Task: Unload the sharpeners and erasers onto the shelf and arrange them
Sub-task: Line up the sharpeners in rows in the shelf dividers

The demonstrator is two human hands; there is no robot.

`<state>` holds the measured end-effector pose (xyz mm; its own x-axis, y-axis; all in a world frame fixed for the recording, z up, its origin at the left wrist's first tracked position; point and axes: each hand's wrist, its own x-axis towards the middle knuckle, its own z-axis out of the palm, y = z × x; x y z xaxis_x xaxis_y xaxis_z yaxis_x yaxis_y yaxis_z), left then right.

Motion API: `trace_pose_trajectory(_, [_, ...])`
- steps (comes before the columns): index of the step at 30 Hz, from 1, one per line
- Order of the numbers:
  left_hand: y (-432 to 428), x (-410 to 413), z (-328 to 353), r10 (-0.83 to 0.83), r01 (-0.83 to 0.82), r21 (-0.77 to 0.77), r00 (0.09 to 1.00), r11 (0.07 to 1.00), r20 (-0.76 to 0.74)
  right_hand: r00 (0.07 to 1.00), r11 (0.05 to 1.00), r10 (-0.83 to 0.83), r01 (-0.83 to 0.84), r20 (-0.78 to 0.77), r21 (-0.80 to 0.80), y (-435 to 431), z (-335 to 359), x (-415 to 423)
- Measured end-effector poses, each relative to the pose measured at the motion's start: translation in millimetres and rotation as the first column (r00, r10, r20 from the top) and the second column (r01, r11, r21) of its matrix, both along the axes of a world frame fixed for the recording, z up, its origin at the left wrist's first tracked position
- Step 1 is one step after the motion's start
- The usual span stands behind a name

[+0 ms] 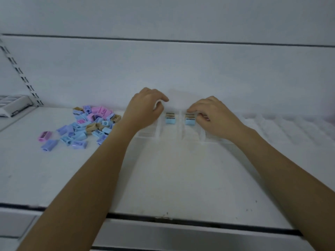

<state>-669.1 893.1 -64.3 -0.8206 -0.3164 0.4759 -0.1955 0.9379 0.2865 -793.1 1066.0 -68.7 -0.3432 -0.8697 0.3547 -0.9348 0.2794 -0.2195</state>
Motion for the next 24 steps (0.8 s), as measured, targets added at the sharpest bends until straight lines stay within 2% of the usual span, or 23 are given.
trace_pose_trajectory(3, [-9.0, 11.1, 9.8, 0.030, -0.030, -0.006, 0.999, 1.000, -0.010, 0.998, 0.997, 0.061, -0.060, -0.030, 0.041, -11.4, 5.8, 13.3])
trace_pose_trajectory(8, [-45.1, 52.5, 26.1, 0.067, -0.061, -0.073, 0.995, 0.995, 0.080, 0.990, 0.987, 0.138, -0.135, -0.035, 0.093, -38.7, 15.2, 47.3])
trace_pose_trajectory(14, [-103.5, 117.3, 32.8, 0.069, -0.060, -0.052, 0.979, 0.997, 0.193, 0.982, 0.975, 0.187, -0.187, 0.013, 0.121, -95.4, 22.5, 100.0])
trace_pose_trajectory(19, [-153.8, 171.1, 34.8, 0.028, -0.048, 0.071, 0.963, 0.996, 0.269, 0.980, 0.972, 0.196, -0.199, 0.037, 0.123, -149.9, 19.4, 147.1])
trace_pose_trajectory(24, [-183.1, 204.0, 24.8, -0.099, -0.019, 0.210, 0.839, 0.978, 0.535, 0.975, 0.979, 0.188, -0.195, 0.121, 0.053, -187.1, 10.6, 188.5])
